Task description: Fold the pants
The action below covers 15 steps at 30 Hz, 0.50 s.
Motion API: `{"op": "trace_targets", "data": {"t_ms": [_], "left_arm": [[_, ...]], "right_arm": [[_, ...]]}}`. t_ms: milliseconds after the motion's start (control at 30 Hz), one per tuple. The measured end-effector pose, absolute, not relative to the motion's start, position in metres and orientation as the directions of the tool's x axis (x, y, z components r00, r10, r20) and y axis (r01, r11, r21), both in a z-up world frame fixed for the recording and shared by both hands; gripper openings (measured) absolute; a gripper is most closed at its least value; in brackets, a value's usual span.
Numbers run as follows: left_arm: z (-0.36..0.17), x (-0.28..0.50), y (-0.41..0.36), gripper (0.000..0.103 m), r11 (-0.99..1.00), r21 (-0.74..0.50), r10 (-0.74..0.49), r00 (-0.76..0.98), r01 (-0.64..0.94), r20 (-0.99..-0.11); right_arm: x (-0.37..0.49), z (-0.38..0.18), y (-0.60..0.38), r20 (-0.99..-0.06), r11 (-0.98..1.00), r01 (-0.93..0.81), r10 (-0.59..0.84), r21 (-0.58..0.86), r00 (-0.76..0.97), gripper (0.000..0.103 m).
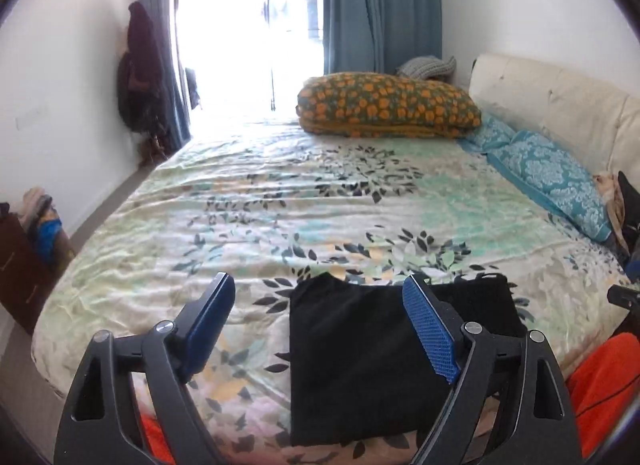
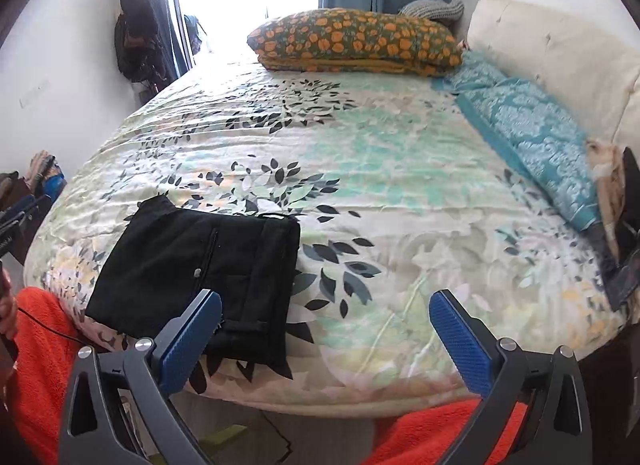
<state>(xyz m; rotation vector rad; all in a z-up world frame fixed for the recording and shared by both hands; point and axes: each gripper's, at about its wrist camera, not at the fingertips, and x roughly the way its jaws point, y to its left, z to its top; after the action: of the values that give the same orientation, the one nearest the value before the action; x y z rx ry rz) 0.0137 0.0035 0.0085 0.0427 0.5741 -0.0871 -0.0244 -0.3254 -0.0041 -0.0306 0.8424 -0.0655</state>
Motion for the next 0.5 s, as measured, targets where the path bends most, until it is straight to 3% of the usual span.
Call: {"op": "trace_targets", "data": {"t_ms": [167,367,500], "left_arm": [[0.008,-0.004,-0.014,0.088,0.986,-0.034,-0.148,0.755,0.165,-0.638],[-0.013,-0.018,-0.028,0.088,0.988,0.072,-0.045,0.706,0.134,-0.706],[-0.011,-0.023,-0.030,0.088,0.985,0.151,0.049,0.717,0.079,-0.696]], "right_arm": [[-0.052,0.012,-0.290,-0.707,0.988,0.108,-0.157,-0.114,0.689,0.103],[-0.049,-0.018,-0.260,-0.755,0.996,0.087,-0.058,-0.001,0.653,0.103],[-0.047,-0.018,-0.244,-0.760,0.996,0.066,-0.085,-0.055,0.645,0.103]]}}
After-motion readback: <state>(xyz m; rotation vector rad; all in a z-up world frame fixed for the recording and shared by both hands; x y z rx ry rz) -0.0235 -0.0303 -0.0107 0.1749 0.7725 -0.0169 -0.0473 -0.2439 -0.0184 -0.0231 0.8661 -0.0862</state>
